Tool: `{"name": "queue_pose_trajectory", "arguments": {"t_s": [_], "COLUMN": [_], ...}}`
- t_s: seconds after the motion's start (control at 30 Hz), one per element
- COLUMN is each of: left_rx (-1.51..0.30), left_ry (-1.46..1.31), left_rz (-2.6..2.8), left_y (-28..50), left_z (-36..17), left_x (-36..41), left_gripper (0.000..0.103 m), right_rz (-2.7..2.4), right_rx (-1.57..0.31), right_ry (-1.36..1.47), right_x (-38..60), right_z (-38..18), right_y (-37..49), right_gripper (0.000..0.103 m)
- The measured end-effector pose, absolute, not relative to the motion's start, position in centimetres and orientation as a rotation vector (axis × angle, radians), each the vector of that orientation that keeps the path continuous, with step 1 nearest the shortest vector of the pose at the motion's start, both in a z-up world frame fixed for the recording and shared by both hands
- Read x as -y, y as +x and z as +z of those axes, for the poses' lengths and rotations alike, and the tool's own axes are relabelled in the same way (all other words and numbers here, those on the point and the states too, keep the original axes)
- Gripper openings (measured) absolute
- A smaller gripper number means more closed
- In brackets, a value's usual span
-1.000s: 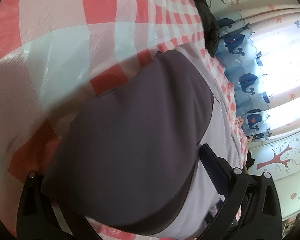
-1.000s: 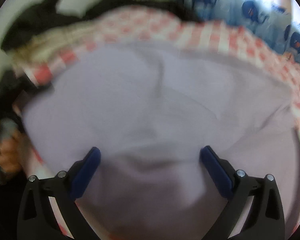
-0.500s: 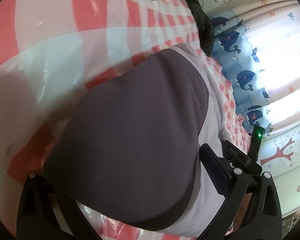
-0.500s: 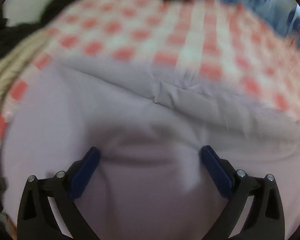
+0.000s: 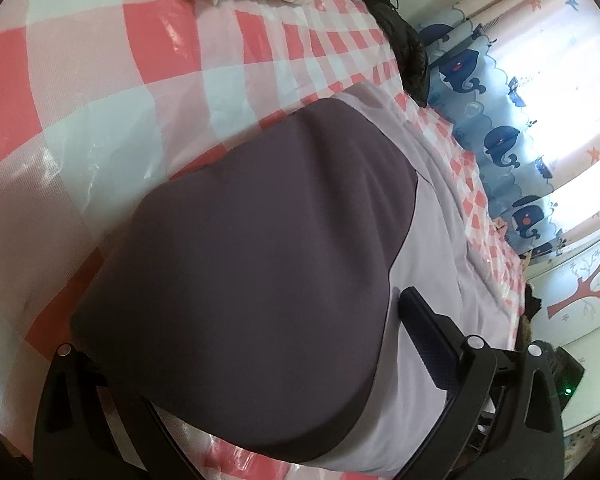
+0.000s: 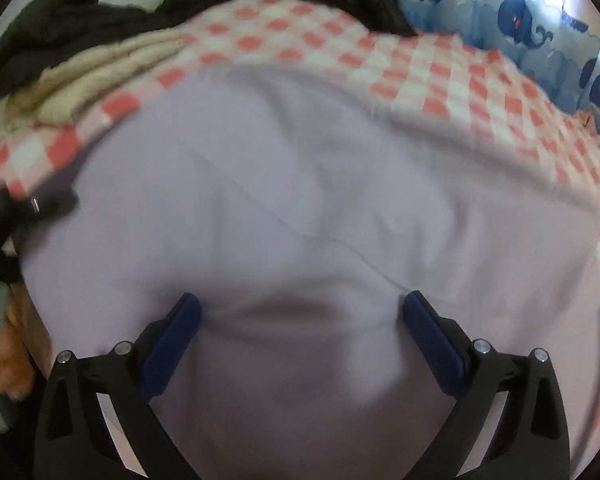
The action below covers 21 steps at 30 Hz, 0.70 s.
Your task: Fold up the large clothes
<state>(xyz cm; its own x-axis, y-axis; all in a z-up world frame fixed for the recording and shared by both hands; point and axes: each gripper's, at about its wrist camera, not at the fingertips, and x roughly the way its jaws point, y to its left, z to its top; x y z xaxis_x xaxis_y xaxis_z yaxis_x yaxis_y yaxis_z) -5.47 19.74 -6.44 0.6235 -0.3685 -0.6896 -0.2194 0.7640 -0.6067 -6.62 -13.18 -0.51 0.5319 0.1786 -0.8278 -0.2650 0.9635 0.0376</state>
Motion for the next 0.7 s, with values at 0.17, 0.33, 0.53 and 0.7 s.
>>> {"name": "queue_pose_trajectory", "arguments": {"t_s": [0.17,0.33,0.53,0.7], "left_rx": [-0.893,-0.884,-0.881,-0.883], "left_ry": [-0.683,-0.656,-0.674,-0.736], "left_rz": [-0.079,-0.067,-0.061,-0.066], "left_y": [-5.8,-6.0,-6.2,-6.5], "left_z": [-5.9,-5.8,-5.8,-6.2], "left_x": [-19.4,-19.1,-19.1,-19.6], "left_gripper": [0.095,0.095,0.095,0.095], "right_rz": [0.222,0.226,0.22,0.23], "right_rx": [-0.876,-0.933,-0.944,-0.888], "right_ry": [-0.018,-0.094,-0.068,-0.017], "right_x": [14.0,13.4,13.9,14.8], "right_z": [2.0,-1.0,-0.1,1.3], "right_y": [-9.6,-10.1,-11.6,-13.1], "right_gripper": [0.098,0.098,0.098,0.098]}}
